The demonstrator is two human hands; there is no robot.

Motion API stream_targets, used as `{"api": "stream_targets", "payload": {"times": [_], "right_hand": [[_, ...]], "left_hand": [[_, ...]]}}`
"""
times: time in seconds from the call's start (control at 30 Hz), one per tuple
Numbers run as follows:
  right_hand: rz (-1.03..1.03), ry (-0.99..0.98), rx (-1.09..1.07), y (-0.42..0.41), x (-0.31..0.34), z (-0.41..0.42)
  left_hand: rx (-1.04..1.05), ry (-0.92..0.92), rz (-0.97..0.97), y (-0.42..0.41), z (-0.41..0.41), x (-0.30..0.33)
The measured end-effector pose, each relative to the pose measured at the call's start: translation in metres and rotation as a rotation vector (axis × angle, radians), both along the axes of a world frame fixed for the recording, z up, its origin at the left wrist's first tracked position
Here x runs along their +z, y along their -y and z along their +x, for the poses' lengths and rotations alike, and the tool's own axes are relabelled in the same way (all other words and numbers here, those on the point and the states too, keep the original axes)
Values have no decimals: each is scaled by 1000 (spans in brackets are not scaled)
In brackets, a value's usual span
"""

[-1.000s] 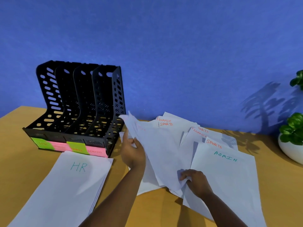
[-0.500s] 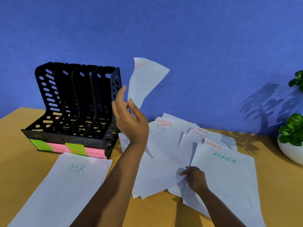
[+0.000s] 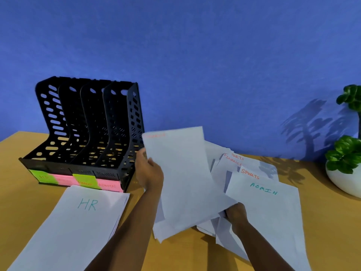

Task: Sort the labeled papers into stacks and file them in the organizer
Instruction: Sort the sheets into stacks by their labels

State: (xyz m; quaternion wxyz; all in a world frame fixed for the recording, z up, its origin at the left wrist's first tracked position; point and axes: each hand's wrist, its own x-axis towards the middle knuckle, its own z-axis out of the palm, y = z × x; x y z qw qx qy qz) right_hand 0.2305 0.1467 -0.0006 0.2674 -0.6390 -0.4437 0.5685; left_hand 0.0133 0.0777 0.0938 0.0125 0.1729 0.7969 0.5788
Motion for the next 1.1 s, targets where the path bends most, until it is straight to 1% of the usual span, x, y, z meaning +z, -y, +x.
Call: {"api": "stream_targets", "payload": {"times": [0.1,0.17,0.23,0.33,0.47,0.57,0.63,0.7,0.77,0.83,0.87,0.9,0.93,1.03,1.1], "right_hand": [[-139,-184,-78,-1,10,-4],[-183,-233,-72,0,17,-5],[-178,-204,21,2,22,-6],[-170,-144,233,9,27,-8],[-80,-73,353,14,29,-16],[3,-20,394,13,34,-21],[5,-36,401,11,35,-22],[-43,-108,395,10,35,-20],[-73,-247,376,10,35,-17],[-96,-358,353,11,32,-16],[-100,-353,354,11,29,-18],[-96,-295,364,12,27,-20],[-83,-192,384,12,24,-22],[-30,123,425,10,18,-30],[139,296,414,8,17,-31]], "left_hand": [[-50,78,-212,13,-10,-36],[-102,76,-309,21,-14,-54],[-136,75,-351,26,-14,-66],[-190,150,-364,33,-11,-80],[-265,231,-398,40,-13,-92],[-268,312,-341,42,-17,-94],[-250,389,-276,41,-20,-92],[-229,469,-206,40,-21,-90],[-214,518,-167,39,-23,-91],[-256,609,-138,39,-28,-93],[-296,682,-108,40,-29,-93],[-332,743,-76,42,-29,-93],[-354,764,-59,43,-28,-92],[-367,675,-77,46,-29,-97],[-358,622,-154,48,-32,-99]]}}
